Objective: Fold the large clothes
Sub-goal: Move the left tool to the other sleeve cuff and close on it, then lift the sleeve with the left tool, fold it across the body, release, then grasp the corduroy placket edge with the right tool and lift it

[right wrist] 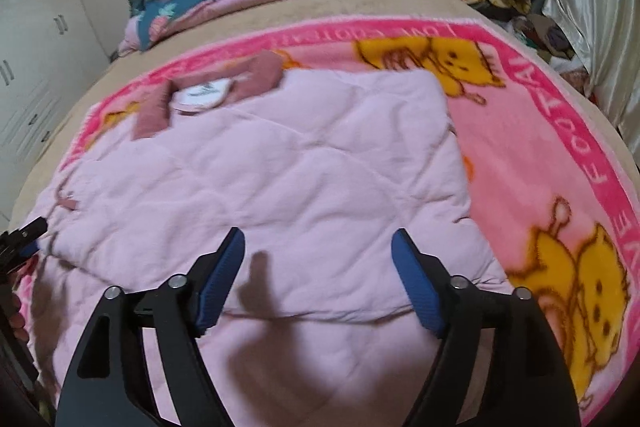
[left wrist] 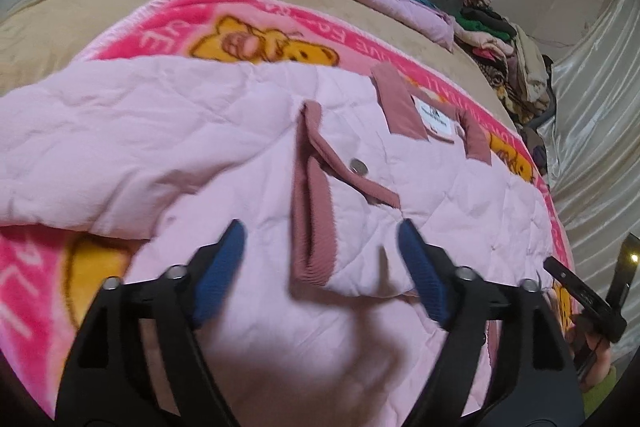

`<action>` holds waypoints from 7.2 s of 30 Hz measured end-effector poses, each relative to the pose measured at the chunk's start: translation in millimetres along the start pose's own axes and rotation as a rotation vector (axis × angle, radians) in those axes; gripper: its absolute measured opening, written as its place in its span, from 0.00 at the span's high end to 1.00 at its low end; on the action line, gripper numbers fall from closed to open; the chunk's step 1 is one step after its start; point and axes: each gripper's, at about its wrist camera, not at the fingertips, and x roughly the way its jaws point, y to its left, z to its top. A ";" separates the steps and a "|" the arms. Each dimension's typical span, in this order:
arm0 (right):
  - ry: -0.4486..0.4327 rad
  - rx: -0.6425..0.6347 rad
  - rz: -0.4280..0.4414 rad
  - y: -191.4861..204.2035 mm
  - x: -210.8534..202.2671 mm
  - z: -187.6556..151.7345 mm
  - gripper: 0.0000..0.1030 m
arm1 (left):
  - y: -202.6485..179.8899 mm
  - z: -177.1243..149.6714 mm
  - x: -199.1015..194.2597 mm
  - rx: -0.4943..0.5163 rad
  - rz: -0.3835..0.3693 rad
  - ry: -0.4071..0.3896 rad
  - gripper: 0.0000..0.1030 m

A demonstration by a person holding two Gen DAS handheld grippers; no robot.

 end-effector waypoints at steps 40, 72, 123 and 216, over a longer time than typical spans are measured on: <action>-0.131 -0.393 0.259 268.9 -45.3 4.4 0.07 | 151.8 21.5 -98.4 -0.312 0.347 -0.209 0.09; 0.002 -0.447 0.372 347.8 10.0 -18.3 0.07 | 325.0 -21.4 -103.6 -0.901 0.416 -0.309 0.09; -0.214 -0.118 0.269 85.1 -146.9 -20.5 0.07 | 27.4 49.3 -250.3 -0.142 0.205 -0.674 0.88; -0.083 0.161 0.113 7.2 -74.4 -34.0 0.07 | -100.9 -49.0 -39.7 0.483 -0.121 -0.109 0.09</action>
